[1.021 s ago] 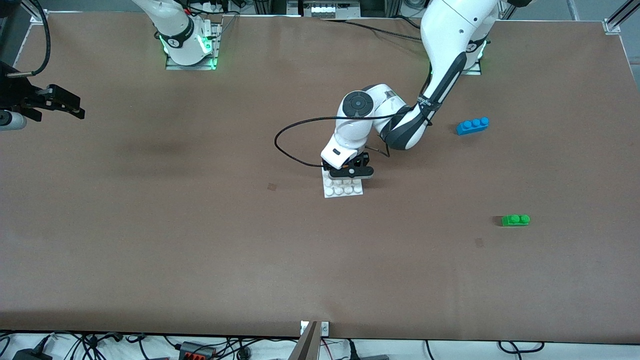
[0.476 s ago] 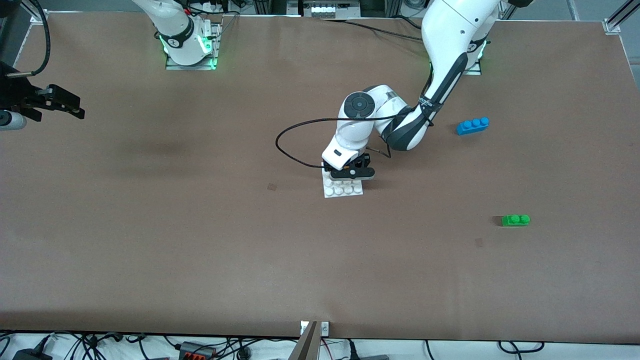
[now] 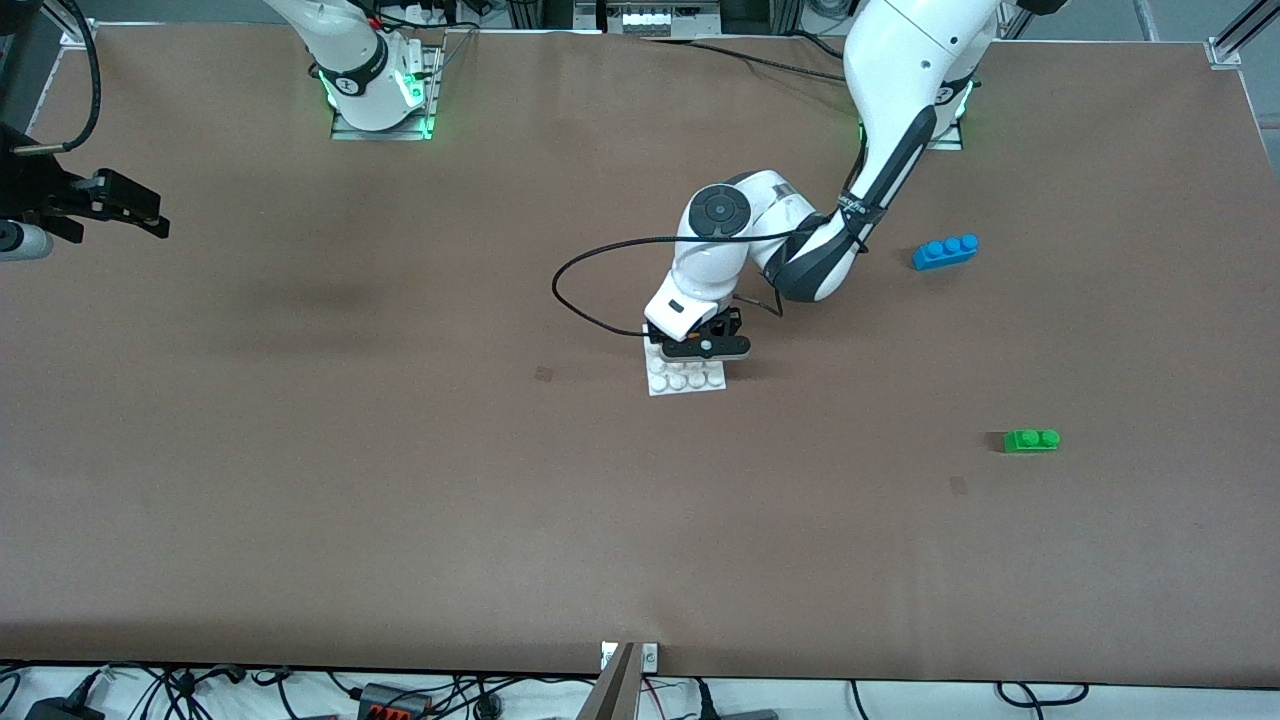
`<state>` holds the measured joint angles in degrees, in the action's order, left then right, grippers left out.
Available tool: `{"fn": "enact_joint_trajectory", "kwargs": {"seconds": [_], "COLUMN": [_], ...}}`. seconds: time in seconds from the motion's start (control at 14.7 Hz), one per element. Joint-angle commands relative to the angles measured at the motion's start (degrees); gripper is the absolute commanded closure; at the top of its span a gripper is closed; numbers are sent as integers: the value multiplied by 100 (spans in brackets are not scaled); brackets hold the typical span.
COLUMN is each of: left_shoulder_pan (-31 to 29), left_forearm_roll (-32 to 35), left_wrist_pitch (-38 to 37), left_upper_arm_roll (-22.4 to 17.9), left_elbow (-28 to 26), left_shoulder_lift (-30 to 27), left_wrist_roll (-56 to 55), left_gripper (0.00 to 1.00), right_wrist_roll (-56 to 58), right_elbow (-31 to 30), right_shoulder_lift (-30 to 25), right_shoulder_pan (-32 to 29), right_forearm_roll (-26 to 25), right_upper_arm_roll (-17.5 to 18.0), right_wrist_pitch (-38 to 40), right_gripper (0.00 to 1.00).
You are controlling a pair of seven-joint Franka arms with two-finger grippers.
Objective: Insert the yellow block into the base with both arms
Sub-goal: 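Press the yellow block down onto the studs with the left gripper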
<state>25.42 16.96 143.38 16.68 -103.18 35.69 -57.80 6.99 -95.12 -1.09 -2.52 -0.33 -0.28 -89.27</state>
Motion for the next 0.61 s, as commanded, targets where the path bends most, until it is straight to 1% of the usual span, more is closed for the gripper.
{"fn": "enact_joint_trajectory", "kwargs": {"seconds": [0.0,0.54], "left_shoulder_pan": [-46,-46], "left_forearm_roll": [-106,-106], "left_wrist_pitch": [58,23], "left_upper_arm_roll": [11,2], "left_elbow": [-80,-124], "left_shoulder_lift": [8,0], "left_wrist_roll": [182,94], "left_gripper": [39,39], "right_wrist_roll": [-67,-67], "right_elbow": [116,116], "right_shoulder_lift": [13,13], "right_shoulder_pan": [-3,-3], "right_forearm_roll": [-11,-11], "right_upper_arm_roll": [-7,-7], "right_wrist_pitch": [121,121], "right_gripper": [0,0]}}
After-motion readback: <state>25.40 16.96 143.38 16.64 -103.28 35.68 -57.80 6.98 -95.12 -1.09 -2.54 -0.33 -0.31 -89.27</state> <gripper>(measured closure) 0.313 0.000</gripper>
